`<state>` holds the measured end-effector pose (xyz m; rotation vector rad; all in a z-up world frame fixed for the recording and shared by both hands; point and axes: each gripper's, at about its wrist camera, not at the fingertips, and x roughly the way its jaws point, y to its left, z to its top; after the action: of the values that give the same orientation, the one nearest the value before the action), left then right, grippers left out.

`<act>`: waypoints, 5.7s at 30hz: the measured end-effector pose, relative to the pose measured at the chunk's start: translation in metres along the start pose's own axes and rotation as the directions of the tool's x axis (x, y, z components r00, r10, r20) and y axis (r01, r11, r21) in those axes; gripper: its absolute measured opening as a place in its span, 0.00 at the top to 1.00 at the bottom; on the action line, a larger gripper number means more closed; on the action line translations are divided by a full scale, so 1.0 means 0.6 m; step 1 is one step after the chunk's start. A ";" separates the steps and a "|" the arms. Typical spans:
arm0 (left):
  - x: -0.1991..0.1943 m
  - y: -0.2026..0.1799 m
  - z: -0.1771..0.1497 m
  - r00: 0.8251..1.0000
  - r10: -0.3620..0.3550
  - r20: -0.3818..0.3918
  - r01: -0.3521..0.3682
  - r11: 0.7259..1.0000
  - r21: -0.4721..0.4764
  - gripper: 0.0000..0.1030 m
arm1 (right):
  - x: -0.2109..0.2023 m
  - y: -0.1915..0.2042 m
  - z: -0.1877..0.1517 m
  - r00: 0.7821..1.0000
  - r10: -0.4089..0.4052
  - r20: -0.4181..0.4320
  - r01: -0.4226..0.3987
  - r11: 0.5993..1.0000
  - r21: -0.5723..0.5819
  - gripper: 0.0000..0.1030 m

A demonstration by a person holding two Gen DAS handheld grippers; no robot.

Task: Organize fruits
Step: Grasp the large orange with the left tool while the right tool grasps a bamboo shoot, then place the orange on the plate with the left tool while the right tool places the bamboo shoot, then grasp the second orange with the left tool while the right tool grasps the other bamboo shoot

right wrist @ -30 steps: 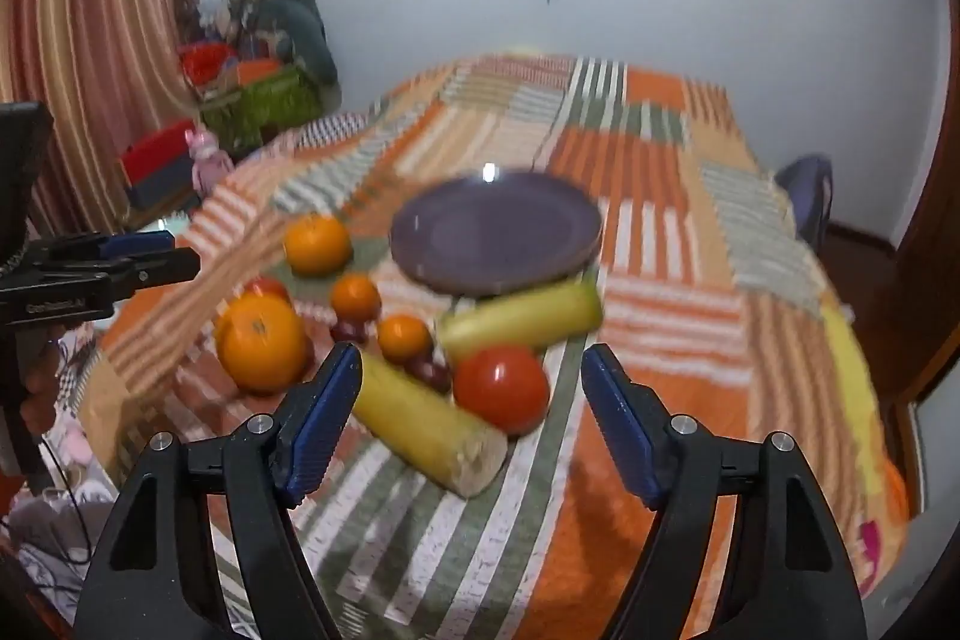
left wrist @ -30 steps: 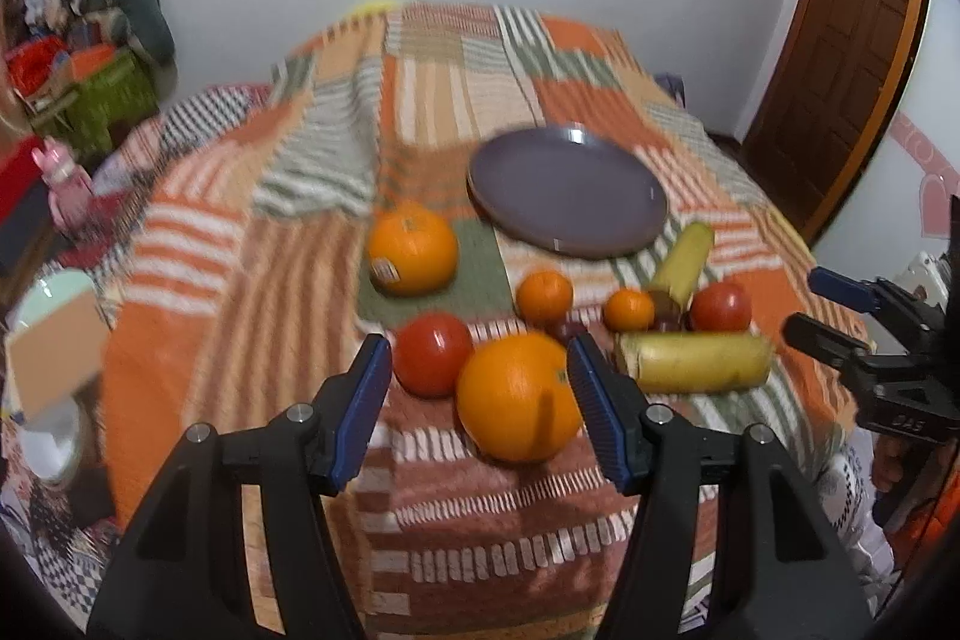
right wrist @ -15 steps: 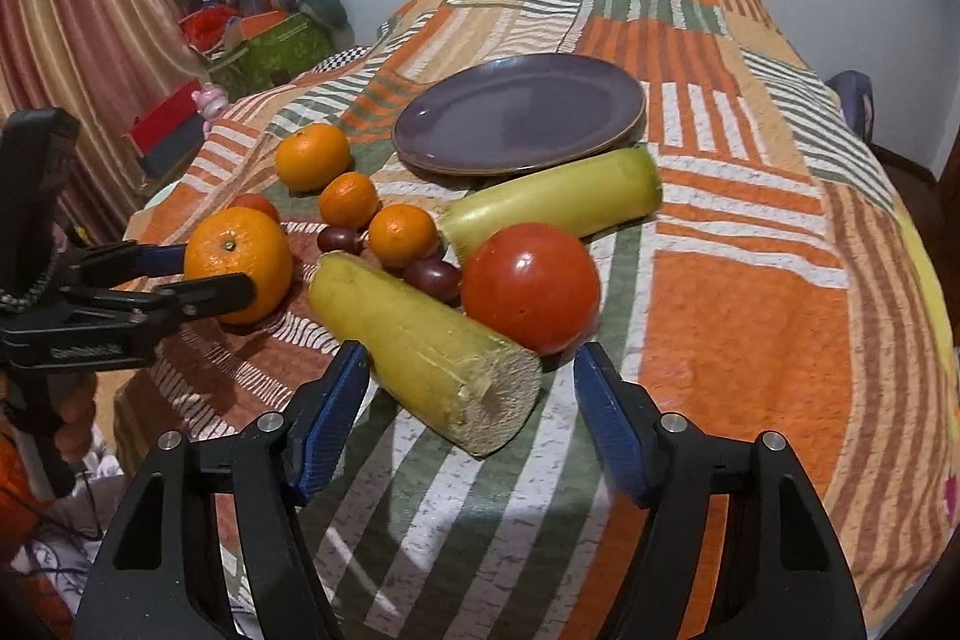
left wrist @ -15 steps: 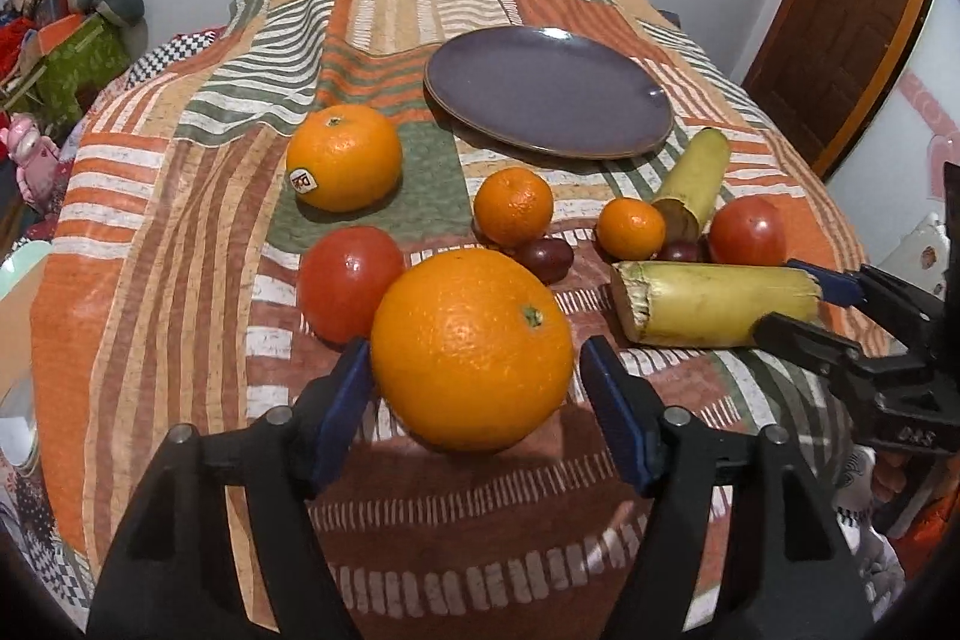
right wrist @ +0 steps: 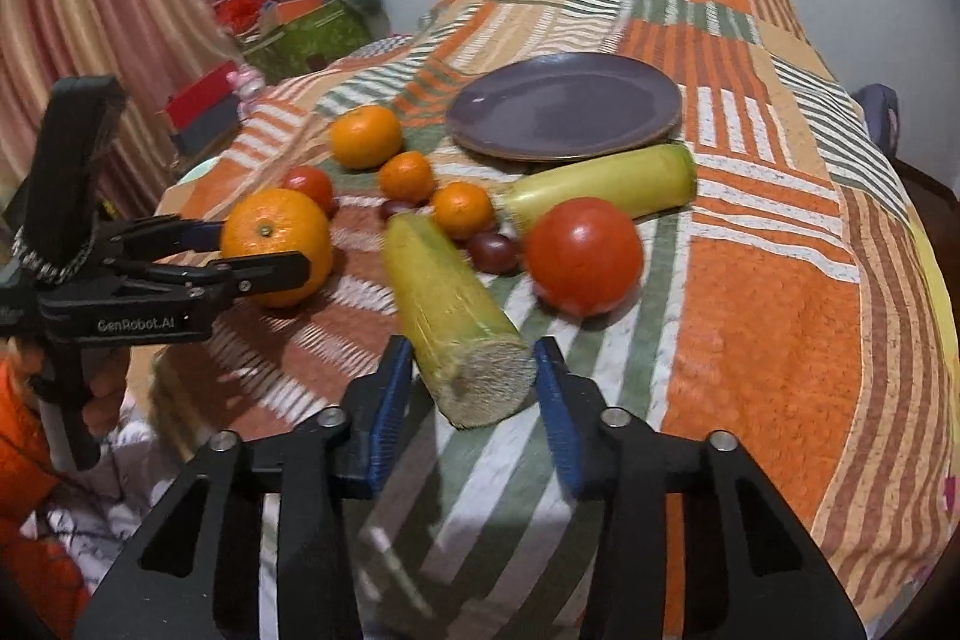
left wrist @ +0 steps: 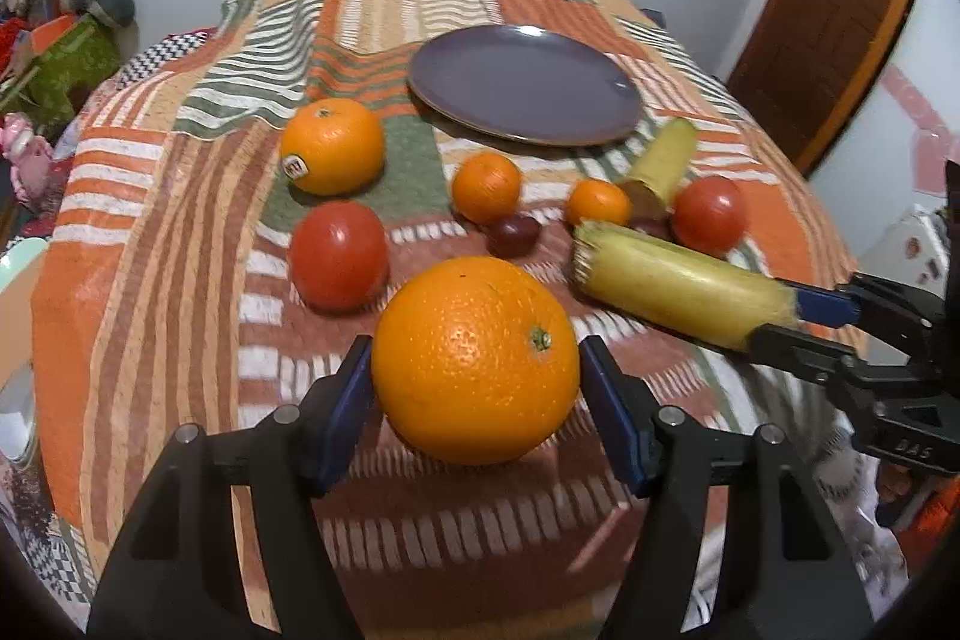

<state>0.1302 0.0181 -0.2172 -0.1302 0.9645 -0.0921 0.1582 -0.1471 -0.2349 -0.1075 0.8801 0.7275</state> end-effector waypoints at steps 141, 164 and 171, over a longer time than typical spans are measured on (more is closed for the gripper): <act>0.023 0.120 0.142 0.989 0.150 -0.008 -0.149 0.989 0.017 0.23 | 0.116 -0.034 0.138 0.974 -0.217 -0.071 0.207 0.971 -0.120 0.23; 0.077 0.122 0.162 0.990 0.139 -0.021 -0.139 0.990 0.009 0.23 | 0.031 -0.142 0.113 0.970 -0.239 -0.048 0.242 0.966 0.086 0.23; 0.098 0.138 0.173 0.989 0.146 -0.024 -0.147 0.989 -0.010 0.23 | 0.047 -0.172 0.143 0.958 -0.285 -0.027 0.285 0.941 0.184 0.21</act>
<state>0.2504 0.0994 -0.2190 -0.0692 0.9951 0.0477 0.2910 -0.1786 -0.2208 -0.0666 0.9059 0.3715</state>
